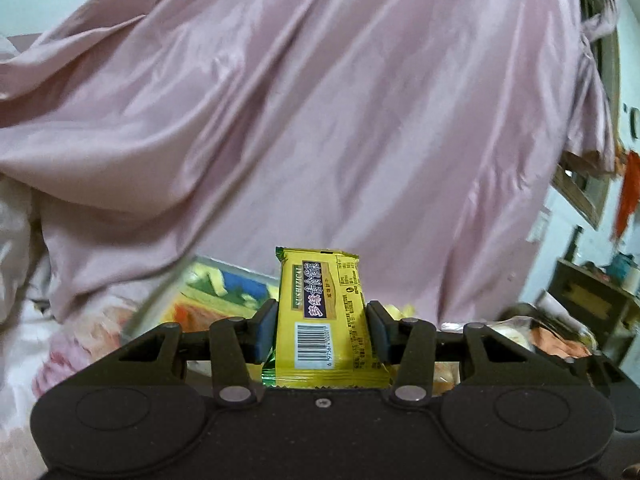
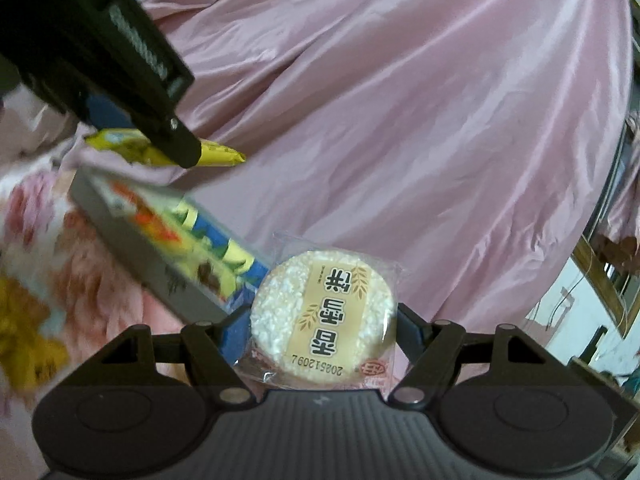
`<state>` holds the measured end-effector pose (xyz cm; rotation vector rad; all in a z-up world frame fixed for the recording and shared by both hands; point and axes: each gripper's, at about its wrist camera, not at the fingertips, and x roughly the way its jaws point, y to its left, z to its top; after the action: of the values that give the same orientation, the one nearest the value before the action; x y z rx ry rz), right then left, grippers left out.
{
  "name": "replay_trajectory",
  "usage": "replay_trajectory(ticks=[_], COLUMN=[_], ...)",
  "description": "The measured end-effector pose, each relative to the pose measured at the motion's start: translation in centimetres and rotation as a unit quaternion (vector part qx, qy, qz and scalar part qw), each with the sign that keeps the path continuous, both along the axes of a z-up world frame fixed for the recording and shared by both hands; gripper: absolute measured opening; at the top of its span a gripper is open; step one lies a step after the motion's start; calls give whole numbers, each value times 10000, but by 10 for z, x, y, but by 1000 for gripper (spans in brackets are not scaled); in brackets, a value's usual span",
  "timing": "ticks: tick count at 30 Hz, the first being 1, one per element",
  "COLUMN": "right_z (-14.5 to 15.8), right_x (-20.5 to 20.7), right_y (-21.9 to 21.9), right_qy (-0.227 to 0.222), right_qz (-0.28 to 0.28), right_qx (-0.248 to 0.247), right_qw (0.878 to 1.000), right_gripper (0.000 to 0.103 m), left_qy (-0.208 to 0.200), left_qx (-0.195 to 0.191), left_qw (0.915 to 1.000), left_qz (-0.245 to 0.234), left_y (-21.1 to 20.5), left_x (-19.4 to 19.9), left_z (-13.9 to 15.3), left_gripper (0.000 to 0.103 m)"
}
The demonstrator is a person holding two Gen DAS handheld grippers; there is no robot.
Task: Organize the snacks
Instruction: 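Lift the candy bar and rice cake and carry both toward the grey tray, then lower both snacks into the grey tray and open both tools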
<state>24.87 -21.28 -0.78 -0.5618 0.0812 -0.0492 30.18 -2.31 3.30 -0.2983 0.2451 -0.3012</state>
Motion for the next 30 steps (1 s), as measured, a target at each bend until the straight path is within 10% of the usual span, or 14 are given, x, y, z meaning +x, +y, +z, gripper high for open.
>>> replay_trajectory(ticks=[25, 30], right_z=[-9, -12], right_x=[86, 88], right_y=[45, 48], right_qy=[384, 403], right_qz=[308, 250], right_qx=[739, 791], right_qw=[9961, 9957], right_gripper=[78, 88], left_qy=[443, 410], left_qx=[72, -58], left_qw=[9981, 9981], left_qz=[417, 466], left_y=[32, 34], left_x=[88, 83], left_z=[-49, -42], left_gripper=[49, 76])
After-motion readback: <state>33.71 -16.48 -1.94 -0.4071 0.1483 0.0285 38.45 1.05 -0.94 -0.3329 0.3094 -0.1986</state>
